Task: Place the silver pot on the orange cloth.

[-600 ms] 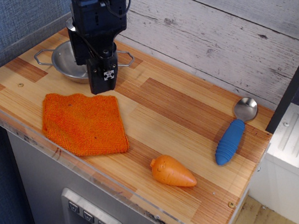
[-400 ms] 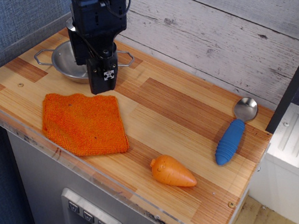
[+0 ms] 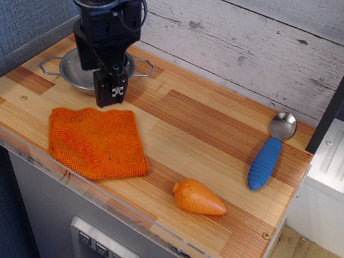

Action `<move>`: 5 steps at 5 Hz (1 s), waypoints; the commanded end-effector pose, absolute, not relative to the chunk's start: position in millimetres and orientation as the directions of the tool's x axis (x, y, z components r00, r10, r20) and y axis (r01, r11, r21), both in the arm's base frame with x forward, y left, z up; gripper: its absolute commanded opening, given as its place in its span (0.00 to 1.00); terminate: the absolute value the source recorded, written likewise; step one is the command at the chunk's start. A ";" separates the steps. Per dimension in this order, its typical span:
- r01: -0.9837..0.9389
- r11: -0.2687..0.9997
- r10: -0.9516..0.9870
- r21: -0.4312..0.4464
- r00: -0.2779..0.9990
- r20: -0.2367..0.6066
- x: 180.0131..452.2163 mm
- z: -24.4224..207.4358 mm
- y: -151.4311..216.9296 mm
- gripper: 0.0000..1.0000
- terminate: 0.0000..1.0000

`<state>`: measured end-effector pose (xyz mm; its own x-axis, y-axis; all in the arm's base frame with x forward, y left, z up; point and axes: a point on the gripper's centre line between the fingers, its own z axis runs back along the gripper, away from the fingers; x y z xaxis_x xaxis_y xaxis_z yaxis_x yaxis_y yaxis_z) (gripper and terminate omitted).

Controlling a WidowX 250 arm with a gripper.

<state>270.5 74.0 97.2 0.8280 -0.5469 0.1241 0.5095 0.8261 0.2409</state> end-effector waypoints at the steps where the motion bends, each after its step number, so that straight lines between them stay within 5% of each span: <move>1: 0.481 0.729 -0.586 0.487 0.806 0.080 287.8 102.0 95.2 1.00 0.00; 5: 0.462 0.670 -0.582 0.581 0.813 0.025 310.1 41.8 120.6 1.00 0.00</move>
